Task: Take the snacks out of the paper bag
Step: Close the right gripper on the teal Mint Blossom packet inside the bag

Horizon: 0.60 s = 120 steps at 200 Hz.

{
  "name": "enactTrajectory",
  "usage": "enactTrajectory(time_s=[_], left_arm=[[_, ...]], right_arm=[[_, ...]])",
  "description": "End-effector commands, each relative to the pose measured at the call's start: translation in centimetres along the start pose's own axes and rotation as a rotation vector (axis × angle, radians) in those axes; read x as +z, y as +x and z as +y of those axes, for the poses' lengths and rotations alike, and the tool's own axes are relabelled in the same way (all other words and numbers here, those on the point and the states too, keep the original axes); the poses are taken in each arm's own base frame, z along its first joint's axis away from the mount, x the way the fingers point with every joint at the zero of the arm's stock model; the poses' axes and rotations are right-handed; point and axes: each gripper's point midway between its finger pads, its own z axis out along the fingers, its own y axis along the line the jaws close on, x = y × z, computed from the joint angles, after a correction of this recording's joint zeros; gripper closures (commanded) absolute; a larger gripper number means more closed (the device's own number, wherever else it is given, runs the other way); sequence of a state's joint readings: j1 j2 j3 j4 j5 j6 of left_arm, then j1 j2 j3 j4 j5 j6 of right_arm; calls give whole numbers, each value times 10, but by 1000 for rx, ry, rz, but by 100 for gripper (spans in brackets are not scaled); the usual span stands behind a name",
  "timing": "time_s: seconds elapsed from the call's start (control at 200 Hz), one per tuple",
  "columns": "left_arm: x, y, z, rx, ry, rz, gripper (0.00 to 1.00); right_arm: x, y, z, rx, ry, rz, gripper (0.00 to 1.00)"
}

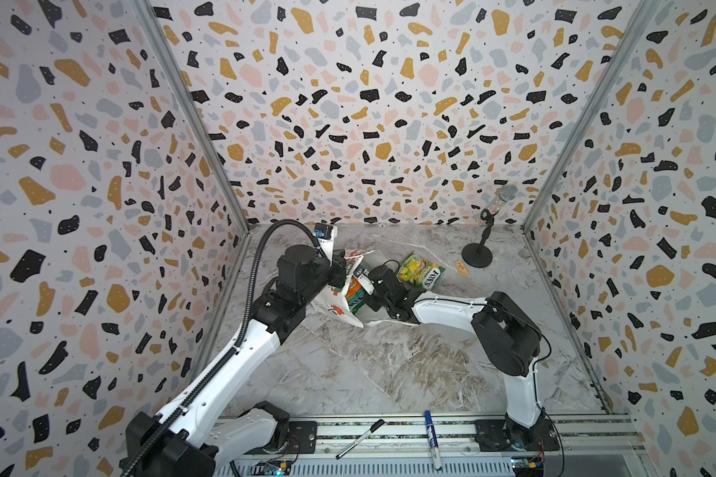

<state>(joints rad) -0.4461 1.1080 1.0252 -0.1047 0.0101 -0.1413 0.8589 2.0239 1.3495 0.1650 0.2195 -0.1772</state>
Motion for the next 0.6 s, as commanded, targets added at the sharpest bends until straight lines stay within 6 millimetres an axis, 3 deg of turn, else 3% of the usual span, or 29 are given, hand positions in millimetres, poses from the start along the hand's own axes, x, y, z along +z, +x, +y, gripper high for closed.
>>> enactTrajectory(time_s=[0.0, 0.085, 0.596], left_arm=[[-6, -13, -1, 20, 0, -44, 100], [-6, -13, 0, 21, -2, -45, 100], [-7, -13, 2, 19, -14, -48, 100]], right_arm=[[-1, -12, -4, 12, -5, -17, 89], [-7, -17, -4, 15, -15, -33, 100], [-84, -38, -11, 84, -65, -195, 100]])
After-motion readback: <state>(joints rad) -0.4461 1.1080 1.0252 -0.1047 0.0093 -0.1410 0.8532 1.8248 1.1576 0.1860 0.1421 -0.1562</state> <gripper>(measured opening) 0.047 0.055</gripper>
